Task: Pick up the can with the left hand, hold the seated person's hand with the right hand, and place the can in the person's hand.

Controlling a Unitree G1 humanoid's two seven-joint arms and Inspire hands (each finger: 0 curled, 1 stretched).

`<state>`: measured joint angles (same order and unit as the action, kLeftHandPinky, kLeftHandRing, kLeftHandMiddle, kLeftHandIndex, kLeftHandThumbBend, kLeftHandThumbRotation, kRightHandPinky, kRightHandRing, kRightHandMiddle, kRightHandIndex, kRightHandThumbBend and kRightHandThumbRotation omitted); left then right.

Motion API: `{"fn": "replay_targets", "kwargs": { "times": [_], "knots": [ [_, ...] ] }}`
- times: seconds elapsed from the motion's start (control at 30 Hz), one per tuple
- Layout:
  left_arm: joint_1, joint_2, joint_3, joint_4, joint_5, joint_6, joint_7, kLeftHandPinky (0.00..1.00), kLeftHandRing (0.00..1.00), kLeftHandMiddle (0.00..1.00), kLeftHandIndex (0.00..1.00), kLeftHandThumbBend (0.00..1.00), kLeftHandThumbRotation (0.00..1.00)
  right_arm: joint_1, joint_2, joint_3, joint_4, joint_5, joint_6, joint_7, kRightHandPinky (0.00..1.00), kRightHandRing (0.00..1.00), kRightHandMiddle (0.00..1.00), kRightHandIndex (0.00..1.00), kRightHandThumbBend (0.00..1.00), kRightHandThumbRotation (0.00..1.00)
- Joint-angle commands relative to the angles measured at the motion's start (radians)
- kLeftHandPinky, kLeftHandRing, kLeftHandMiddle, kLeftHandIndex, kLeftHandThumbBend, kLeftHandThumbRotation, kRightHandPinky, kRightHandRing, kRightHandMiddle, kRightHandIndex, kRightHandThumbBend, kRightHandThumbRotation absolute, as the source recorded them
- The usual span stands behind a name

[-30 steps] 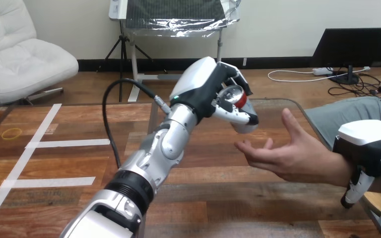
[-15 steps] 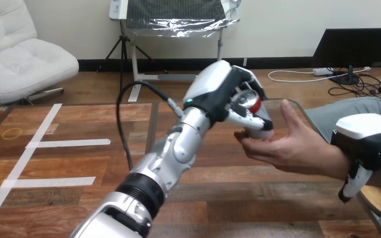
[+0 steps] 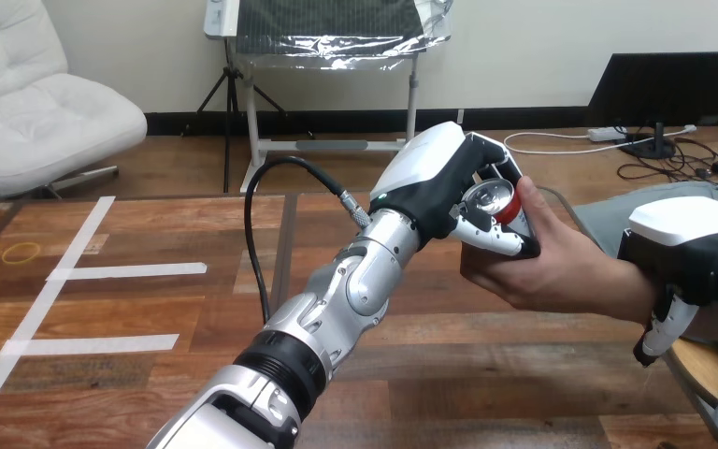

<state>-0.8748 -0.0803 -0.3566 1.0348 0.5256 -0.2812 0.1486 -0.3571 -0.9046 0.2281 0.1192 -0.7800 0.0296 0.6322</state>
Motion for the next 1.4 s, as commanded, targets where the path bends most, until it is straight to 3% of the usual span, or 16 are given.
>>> {"fn": "replay_targets", "kwargs": {
  "times": [0.0, 0.67, 0.93, 1.17, 1.37],
  "knots": [
    [-0.117, -0.068, -0.023, -0.005, 0.009, -0.006, 0.028, 0.39, 0.41, 0.46, 0.45, 0.68, 0.0, -0.202, -0.042, -0.078, -0.063, 0.001, 0.007, -0.023, 0.16, 0.23, 0.31, 0.32, 0.73, 0.0],
    [-0.149, -0.145, -0.044, 0.04, -0.004, 0.024, 0.019, 0.37, 0.41, 0.46, 0.43, 0.64, 0.0, -0.214, -0.032, -0.087, -0.09, 0.0, 0.031, -0.001, 0.11, 0.18, 0.27, 0.28, 0.75, 0.0],
    [-0.151, -0.153, -0.054, 0.042, 0.0, 0.026, 0.017, 0.35, 0.4, 0.45, 0.42, 0.65, 0.0, -0.205, -0.032, -0.093, -0.088, 0.003, 0.04, -0.002, 0.11, 0.18, 0.26, 0.28, 0.74, 0.0],
    [-0.148, -0.153, -0.054, 0.049, -0.006, 0.021, 0.0, 0.35, 0.4, 0.45, 0.42, 0.64, 0.0, -0.193, -0.043, -0.099, -0.086, 0.011, 0.01, -0.022, 0.12, 0.19, 0.28, 0.29, 0.75, 0.0],
    [-0.145, -0.146, -0.056, 0.057, -0.006, 0.014, -0.008, 0.36, 0.4, 0.45, 0.42, 0.63, 0.0, -0.191, -0.045, -0.097, -0.09, 0.007, 0.024, -0.005, 0.17, 0.25, 0.36, 0.37, 0.78, 0.0]
  ]
}}
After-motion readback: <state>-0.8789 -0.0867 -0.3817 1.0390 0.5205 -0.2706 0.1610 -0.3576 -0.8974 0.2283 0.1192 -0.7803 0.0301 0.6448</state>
